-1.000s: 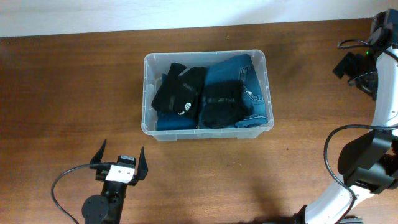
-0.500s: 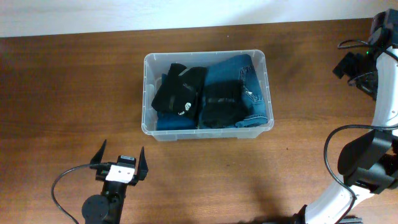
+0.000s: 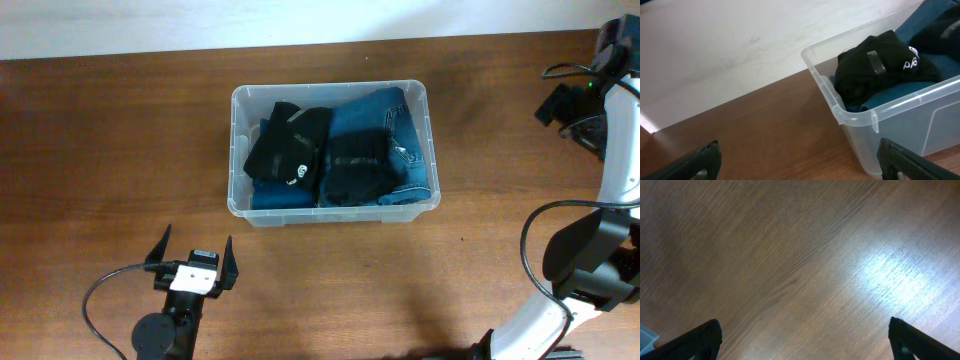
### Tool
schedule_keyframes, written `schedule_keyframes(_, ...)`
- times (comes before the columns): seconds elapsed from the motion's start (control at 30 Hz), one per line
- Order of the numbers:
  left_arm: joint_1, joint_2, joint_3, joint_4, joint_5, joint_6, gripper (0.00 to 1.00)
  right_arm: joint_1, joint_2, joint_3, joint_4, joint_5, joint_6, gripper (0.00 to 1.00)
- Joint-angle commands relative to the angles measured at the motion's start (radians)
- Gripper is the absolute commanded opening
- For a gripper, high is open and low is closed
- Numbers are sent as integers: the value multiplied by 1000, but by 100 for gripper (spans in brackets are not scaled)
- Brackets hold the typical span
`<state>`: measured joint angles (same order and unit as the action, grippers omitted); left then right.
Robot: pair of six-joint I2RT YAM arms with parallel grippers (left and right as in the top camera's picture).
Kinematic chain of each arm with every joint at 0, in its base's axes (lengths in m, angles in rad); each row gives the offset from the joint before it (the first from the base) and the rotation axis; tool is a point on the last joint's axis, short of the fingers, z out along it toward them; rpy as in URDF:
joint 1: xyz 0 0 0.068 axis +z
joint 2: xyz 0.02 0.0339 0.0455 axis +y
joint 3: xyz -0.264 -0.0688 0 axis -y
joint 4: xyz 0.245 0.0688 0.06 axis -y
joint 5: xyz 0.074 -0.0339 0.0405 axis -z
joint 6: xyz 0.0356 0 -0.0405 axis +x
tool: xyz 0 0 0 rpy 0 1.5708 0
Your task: Pack container
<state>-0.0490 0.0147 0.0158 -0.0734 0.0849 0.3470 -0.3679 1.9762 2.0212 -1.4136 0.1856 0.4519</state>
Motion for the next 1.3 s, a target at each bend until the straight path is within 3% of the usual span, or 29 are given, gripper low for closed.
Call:
schedule_keyframes(0.0,6,-10,-7,-1,-11,-15,99,54,-52,-3,0,9,1,99)
schedule_keyframes(0.23,6,-10,-7,-1,-11,-15,100,240,-254,-3,0,13,-2,98)
schedule_keyframes(0.43,6,-10,-7,-1,-11,-15,99,415,-446,-3,10,146,-4,98)
schedule_keyframes(0.53,6,-10,-7,-1,-11,-15,100,448,-557,-33,61,122,-72,98)
schedule_keyframes(0.63,6,-10,-7,-1,-11,-15,99,445,-678,-115,159,8,-240,98)
schedule_keyframes(0.77,6,-10,-7,-1,-11,-15,99,429,-859,-311,349,-108,-460,98)
schedule_keyframes(0.97,6,-10,-7,-1,-11,-15,99,333,-1172,-743,700,-266,-475,98)
schedule_keyframes(1.27,6,-10,-7,-1,-11,-15,99,325,-1606,-1432,1258,-353,-534,98)
